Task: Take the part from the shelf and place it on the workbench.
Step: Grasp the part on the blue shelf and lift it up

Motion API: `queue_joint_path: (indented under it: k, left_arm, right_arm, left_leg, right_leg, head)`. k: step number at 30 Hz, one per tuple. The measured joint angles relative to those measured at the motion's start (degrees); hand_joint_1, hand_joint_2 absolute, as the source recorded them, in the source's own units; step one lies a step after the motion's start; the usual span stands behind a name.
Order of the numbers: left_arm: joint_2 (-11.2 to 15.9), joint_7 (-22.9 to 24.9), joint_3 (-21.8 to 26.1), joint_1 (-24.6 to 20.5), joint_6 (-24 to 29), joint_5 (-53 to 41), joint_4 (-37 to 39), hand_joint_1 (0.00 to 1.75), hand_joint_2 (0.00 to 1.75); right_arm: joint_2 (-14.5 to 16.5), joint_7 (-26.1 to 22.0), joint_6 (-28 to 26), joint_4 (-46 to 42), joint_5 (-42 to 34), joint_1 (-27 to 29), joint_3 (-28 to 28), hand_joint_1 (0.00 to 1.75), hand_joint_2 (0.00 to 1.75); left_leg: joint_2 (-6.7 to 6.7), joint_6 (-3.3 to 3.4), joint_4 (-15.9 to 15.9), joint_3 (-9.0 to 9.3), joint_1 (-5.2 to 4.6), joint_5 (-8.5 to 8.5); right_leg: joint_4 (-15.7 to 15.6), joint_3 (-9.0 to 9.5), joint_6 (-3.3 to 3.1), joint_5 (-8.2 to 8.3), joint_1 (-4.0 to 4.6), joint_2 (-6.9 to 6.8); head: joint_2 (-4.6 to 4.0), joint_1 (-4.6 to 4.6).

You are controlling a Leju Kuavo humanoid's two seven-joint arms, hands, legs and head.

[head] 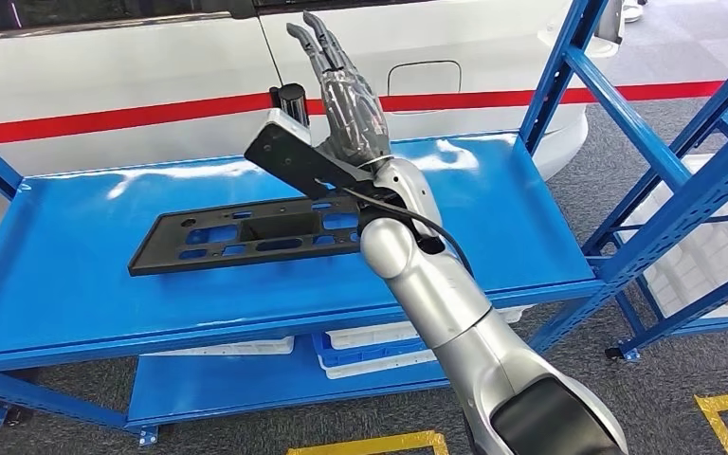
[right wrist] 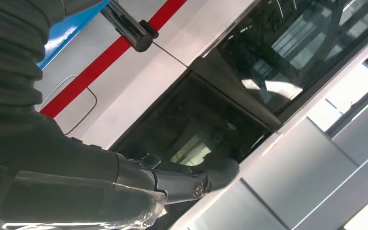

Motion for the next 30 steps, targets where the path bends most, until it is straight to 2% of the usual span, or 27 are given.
queue_joint_path:
  k: [2,3,4,6,7,8,9,10,12,13,14,17,21,30]
  left_arm:
    - [0.00,-1.39,-0.44,0.00,0.16,-0.73,0.00,0.00,0.00]
    - [0.01,-1.75,-0.65,-0.01,0.16,-1.13,0.00,0.00,0.00]
    - [0.01,-1.85,-0.82,-0.01,0.12,-1.43,0.00,0.00,0.00]
    - [0.01,-1.52,-1.01,-0.04,-0.09,-1.73,0.00,0.00,0.00]
    - [0.01,-1.20,-1.05,-0.05,-0.22,-1.77,0.00,0.00,0.00]
    - [0.01,-0.85,-1.07,-0.06,-0.35,-1.75,0.00,0.00,0.00]
    - [-0.01,-0.43,-1.08,-0.06,-0.44,-1.72,0.00,0.00,0.00]
    - [-0.03,0.16,-1.09,-0.06,-0.46,-1.66,0.00,0.00,0.00]
    - [-0.26,1.47,-1.08,-0.11,-0.22,-1.51,0.00,0.00,0.00]
    - [-0.45,2.05,-1.08,-0.18,-0.04,-1.45,0.00,0.00,0.00]
    - [-0.72,2.48,-1.07,-0.25,0.14,-1.42,0.00,0.00,0.00]
    - [-1.24,3.31,-1.07,-0.43,0.53,-1.57,0.00,0.00,0.00]
    - [-1.36,4.09,-1.07,-0.47,1.19,-1.93,0.00,0.00,0.00]
    - [-1.42,4.38,-1.07,-0.50,1.87,-2.51,0.00,0.00,0.00]
  right_arm:
    - [0.08,-0.21,1.32,-0.94,1.84,0.94,1.83,0.00,1.75]
    - [0.17,-0.42,1.90,-1.44,3.00,1.57,2.92,0.00,1.75]
    - [0.28,-0.66,2.51,-1.95,4.27,2.32,4.19,0.00,1.75]
    - [0.43,-1.18,3.73,-2.84,6.98,4.31,7.42,0.00,1.75]
    - [0.47,-1.49,4.43,-3.28,8.24,5.53,9.49,0.00,1.75]
    - [0.49,-1.79,5.06,-3.67,9.23,6.76,11.49,0.00,1.75]
    - [0.56,-2.09,5.72,-4.06,9.93,7.83,13.42,0.00,1.75]
    - [0.70,-2.38,6.63,-4.55,10.40,8.74,15.32,0.00,1.75]
    - [1.16,-2.69,8.99,-5.82,10.65,10.05,18.74,0.00,1.75]
    - [1.44,-2.74,10.38,-6.48,10.49,10.55,20.38,0.00,1.75]
    - [1.67,-2.69,11.66,-7.07,10.30,10.98,21.98,0.00,1.75]
    - [1.93,-2.11,14.13,-7.97,9.98,12.14,26.17,0.00,1.75]
    - [2.01,-1.14,14.12,-7.09,10.20,12.62,30.02,0.00,1.75]
    - [2.41,0.03,11.54,-2.22,11.60,12.75,32.45,0.00,1.75]
  left_leg:
    - [0.06,-0.61,0.81,-0.24,0.32,-0.66]
    - [0.17,-0.99,2.22,-0.79,0.48,-1.66]
    - [0.28,-1.37,4.58,-1.79,0.71,-3.08]
    - [0.44,-2.14,11.49,-5.04,1.11,-6.43]
    - [0.47,-2.45,14.58,-6.65,1.34,-7.53]
    - [0.52,-2.73,16.16,-7.61,1.58,-7.73]
    - [0.60,-2.93,15.68,-7.54,1.84,-6.96]
    - [0.73,-3.11,12.71,-6.11,2.13,-5.18]
    - [0.91,-3.28,4.52,-1.73,2.42,-1.76]
    - [0.85,-3.15,1.57,-0.11,2.38,-0.90]
    - [0.76,-2.97,0.26,0.64,2.27,-0.74]
    - [0.47,-2.40,-0.03,0.94,1.61,-0.96]
    - [0.37,-1.58,0.01,0.99,0.82,-1.17]
    - [0.38,-0.97,0.05,0.99,0.51,-1.25]
  right_leg:
    - [-0.32,0.41,-0.64,0.22,-0.38,-0.05]
    - [-0.49,0.66,-0.93,0.29,-0.65,-0.09]
    - [-0.55,0.85,-1.09,0.29,-0.74,-0.12]
    - [-0.55,1.03,-1.33,0.12,-0.76,-0.14]
    - [-0.55,1.08,-1.39,0.06,-0.76,-0.14]
    - [-0.53,1.11,-1.40,-0.03,-0.78,-0.12]
    - [-0.52,1.16,-1.38,-0.12,-0.82,-0.09]
    - [-0.50,1.28,-1.24,-0.26,-0.89,-0.05]
    - [-0.46,1.58,-0.70,-0.66,-0.78,0.03]
    - [-0.45,1.68,-0.36,-0.89,-0.64,0.06]
    - [-0.38,1.59,-0.26,-1.19,-0.26,0.06]
    - [-0.34,1.46,-0.32,-1.69,0.25,-0.06]
    - [-0.74,2.16,0.32,-1.55,-0.14,-0.16]
    - [-1.09,2.42,0.94,-1.41,-0.47,-0.17]
  head:
    - [0.00,-0.02]
    - [0.00,-0.16]
    - [0.00,-0.28]
    - [0.00,-0.50]
    - [0.00,-0.50]
    - [0.00,-0.52]
    - [0.00,-0.54]
    - [0.00,-0.55]
    - [0.00,-0.57]
    - [0.00,-0.52]
    - [0.00,-0.48]
    - [0.00,-0.25]
    - [0.00,-0.23]
    - [0.00,-0.22]
